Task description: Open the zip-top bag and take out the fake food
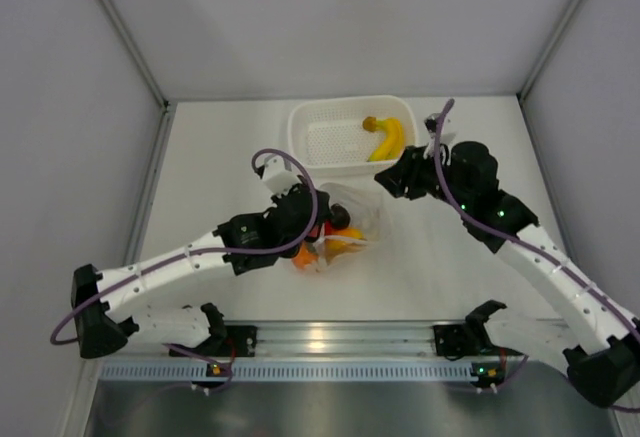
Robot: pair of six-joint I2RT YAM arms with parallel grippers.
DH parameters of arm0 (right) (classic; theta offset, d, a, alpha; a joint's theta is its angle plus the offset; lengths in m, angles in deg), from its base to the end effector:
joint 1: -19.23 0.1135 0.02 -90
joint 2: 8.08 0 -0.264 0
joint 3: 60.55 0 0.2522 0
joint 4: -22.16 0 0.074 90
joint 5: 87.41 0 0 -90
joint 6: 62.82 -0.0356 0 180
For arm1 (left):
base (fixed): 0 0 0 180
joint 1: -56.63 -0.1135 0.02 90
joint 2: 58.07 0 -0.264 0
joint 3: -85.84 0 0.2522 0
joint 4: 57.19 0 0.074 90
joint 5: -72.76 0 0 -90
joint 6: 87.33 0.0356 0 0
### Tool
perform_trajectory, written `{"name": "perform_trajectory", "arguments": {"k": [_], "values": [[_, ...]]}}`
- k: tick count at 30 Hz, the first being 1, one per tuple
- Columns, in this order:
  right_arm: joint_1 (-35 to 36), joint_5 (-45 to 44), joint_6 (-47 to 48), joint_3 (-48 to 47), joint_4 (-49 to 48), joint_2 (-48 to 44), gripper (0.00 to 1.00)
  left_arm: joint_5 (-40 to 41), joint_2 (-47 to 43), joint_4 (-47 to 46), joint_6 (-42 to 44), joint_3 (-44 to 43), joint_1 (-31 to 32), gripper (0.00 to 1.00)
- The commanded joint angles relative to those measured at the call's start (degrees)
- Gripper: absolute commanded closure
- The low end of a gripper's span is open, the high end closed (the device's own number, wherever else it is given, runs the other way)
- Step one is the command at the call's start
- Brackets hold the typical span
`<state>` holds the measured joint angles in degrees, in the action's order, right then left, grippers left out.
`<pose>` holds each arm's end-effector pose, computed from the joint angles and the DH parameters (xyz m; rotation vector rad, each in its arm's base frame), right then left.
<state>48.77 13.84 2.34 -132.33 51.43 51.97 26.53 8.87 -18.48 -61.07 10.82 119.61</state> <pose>0.2045 0.1239 0.3607 -0.2208 1.9450 0.8247 0.1365 -0.2134 0.3411 -0.4602 1.9504 -0.6435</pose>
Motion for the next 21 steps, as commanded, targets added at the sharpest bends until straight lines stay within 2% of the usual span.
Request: {"name": "perform_trajectory", "arguments": {"k": [1,8,16,21], "values": [[4.5,-1.1,-2.8,2.7,1.3,-7.8,0.57,1.8,1.2,-1.5,-5.2,-2.4,-0.1,1.0],[17.0,-9.5,-6.3,9.1,1.4,-10.1,0.57,0.2,4.1,-1.6,-8.5,-2.1,0.0,1.0],[24.9,-27.5,-12.9,13.9,-4.2,-3.5,0.57,-2.5,5.9,-2.2,-12.5,0.3,0.6,1.0],[27.8,-35.9,-21.0,17.3,-6.8,-0.5,0.56,-0.5,5.7,-4.1,-15.0,2.8,2.6,1.0]]}}
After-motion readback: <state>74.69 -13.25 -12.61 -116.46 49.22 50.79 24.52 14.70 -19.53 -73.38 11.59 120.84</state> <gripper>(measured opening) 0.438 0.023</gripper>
